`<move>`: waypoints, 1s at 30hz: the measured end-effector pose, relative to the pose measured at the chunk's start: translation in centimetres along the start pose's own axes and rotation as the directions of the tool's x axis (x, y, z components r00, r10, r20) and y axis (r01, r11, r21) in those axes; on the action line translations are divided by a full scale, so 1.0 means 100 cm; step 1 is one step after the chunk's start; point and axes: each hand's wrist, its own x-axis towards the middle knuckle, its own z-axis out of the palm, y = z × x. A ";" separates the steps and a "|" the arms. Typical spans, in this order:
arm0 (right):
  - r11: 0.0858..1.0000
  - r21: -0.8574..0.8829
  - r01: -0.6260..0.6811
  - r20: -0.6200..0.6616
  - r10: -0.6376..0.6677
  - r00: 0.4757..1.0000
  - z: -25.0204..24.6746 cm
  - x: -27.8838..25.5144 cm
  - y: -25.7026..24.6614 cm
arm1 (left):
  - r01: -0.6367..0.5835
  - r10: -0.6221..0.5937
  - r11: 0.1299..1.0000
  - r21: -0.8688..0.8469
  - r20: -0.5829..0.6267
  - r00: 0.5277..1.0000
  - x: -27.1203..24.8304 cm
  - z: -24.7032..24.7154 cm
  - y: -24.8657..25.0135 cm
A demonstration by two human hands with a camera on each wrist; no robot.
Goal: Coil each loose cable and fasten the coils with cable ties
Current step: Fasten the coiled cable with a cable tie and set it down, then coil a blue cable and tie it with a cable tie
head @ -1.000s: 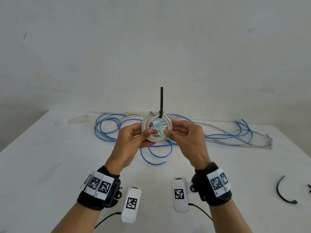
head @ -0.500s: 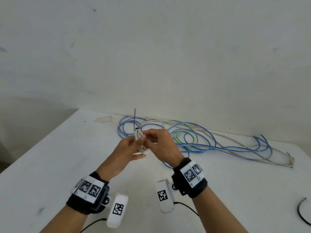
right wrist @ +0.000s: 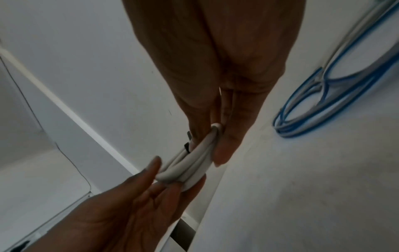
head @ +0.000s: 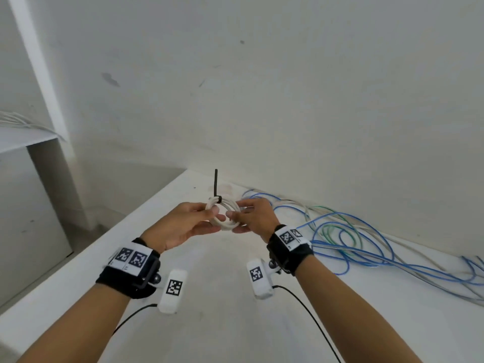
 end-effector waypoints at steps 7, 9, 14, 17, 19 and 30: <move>0.982 -0.138 -0.130 -0.045 0.125 0.991 0.061 0.038 0.027 | 0.090 0.037 0.948 0.305 -0.387 0.921 0.032 -0.071 -0.020; 0.968 -0.181 -0.173 -0.082 0.160 0.984 0.074 0.048 0.034 | 0.129 0.078 0.912 0.389 -0.474 0.877 0.040 -0.085 -0.023; 0.910 -0.371 -0.185 -0.190 0.121 0.974 0.095 0.060 0.040 | 0.272 0.172 0.720 0.638 -0.545 0.821 0.049 -0.099 -0.022; 0.876 -0.459 -0.151 -0.170 0.081 0.982 0.095 0.060 0.048 | 0.278 0.216 0.646 0.711 -0.520 0.827 0.047 -0.094 -0.021; 0.869 -0.473 -0.144 -0.152 0.080 0.985 0.090 0.058 0.052 | 0.309 0.235 0.574 0.759 -0.514 0.825 0.046 -0.089 -0.020; 0.721 -0.675 -0.157 -0.244 -0.017 0.970 -0.036 0.016 0.037 | -0.002 0.503 0.348 0.938 -0.185 0.844 0.061 0.028 -0.022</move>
